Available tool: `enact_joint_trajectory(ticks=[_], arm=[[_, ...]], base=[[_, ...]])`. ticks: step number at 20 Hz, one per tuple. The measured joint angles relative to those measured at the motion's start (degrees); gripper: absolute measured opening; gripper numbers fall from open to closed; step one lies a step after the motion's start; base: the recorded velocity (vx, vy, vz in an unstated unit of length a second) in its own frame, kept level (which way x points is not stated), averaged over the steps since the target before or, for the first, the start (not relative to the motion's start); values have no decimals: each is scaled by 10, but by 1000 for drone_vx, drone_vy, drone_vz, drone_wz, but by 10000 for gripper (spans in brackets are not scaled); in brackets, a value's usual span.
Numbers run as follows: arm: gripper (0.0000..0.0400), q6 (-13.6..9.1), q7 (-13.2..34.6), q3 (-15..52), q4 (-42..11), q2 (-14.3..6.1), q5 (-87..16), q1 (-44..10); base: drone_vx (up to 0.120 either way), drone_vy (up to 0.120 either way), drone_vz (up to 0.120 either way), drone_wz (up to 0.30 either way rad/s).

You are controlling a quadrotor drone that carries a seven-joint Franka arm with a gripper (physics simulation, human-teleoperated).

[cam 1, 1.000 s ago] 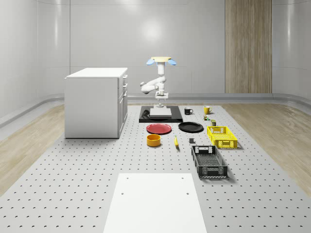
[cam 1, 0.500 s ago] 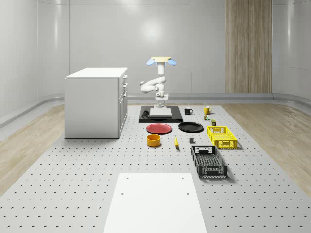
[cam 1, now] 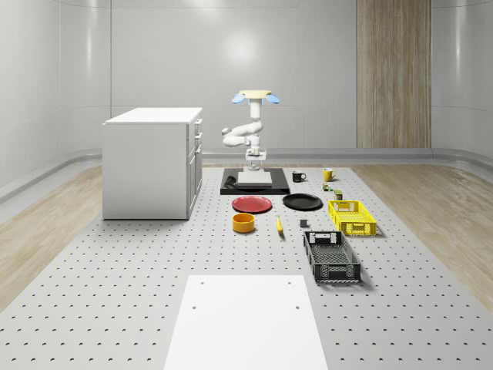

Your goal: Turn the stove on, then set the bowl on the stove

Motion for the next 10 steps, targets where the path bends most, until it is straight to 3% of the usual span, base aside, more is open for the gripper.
enact_joint_trajectory(ticks=[10], arm=[[400, 23, -1, -12, 7, -17, -8, -3]], base=[[0, 0, 0, 0]])
